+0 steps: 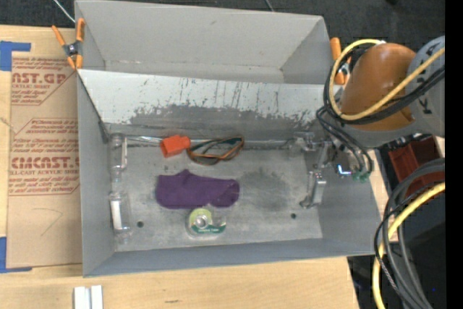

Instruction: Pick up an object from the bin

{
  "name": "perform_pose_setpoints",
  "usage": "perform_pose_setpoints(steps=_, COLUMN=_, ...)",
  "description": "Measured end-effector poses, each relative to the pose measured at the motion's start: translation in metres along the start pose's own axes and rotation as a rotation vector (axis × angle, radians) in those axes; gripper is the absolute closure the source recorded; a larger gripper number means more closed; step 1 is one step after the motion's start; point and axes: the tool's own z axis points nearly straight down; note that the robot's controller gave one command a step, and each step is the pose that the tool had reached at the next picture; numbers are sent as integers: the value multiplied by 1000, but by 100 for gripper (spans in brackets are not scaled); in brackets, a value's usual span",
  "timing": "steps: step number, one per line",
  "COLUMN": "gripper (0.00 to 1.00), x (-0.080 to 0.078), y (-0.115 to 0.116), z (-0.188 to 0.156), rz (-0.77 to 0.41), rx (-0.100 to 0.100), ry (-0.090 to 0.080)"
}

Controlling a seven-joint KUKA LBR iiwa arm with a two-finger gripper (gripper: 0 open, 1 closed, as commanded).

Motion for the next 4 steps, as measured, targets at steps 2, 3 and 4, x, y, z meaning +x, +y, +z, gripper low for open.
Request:
perform_pose_setpoints(steps=2, gripper=0, x=12, y=67, z=77, rz=-67, rx=-4, ry=7)
perform_pose_setpoints(steps=3, gripper=0, x=11, y=91, z=56, rz=-75, rx=-1, ry=-10)
perform_pose_setpoints(steps=4, gripper=0, x=-54, y=121, z=15, rz=-108, rx=-5, ry=-1)
